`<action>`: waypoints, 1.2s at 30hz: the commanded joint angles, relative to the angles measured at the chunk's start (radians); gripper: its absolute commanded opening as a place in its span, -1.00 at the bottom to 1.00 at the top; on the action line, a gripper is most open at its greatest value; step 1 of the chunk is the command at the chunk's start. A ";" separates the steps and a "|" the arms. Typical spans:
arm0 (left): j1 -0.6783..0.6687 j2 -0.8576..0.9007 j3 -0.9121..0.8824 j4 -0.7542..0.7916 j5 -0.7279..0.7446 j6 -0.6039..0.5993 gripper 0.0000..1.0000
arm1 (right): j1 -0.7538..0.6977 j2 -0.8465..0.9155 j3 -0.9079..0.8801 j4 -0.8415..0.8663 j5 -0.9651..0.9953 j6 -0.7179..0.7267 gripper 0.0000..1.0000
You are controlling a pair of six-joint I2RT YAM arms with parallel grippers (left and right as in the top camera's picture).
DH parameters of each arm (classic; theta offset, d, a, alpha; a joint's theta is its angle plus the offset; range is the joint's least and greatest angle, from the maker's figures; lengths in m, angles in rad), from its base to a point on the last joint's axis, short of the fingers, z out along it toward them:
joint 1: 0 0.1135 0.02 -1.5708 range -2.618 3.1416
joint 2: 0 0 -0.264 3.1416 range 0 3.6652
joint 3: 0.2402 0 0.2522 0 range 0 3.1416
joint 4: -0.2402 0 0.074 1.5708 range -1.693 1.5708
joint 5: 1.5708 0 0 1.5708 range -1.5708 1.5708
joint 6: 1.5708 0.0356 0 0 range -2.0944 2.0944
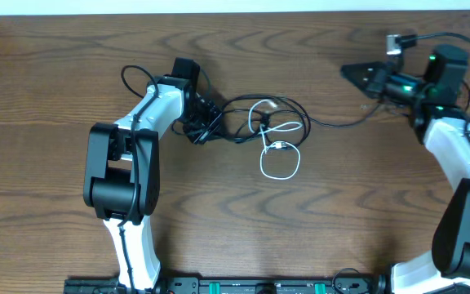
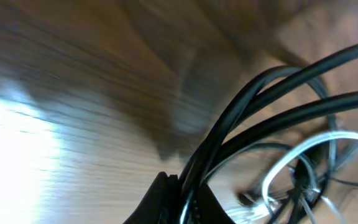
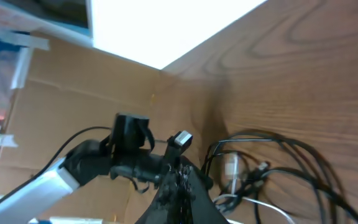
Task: Untangle cables
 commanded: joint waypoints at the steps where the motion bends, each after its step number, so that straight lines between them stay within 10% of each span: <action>1: 0.004 0.013 0.000 -0.021 -0.138 0.085 -0.85 | -0.064 0.003 0.006 -0.002 -0.130 -0.050 -0.95; 5: 0.003 0.013 0.000 -0.024 -0.139 0.084 -0.85 | -0.066 0.003 0.006 -0.071 -0.140 -0.049 0.19; 14: 0.003 0.013 0.000 -0.020 -0.139 0.084 -0.82 | 0.083 0.003 0.006 -0.587 0.211 -0.052 0.71; 25: 0.003 0.013 0.000 -0.020 -0.139 0.084 -0.83 | 0.363 0.022 0.005 -0.636 0.529 0.076 0.78; 36: 0.003 0.013 0.000 -0.021 -0.139 0.085 -0.82 | 0.513 0.183 0.005 -0.311 0.513 0.127 0.54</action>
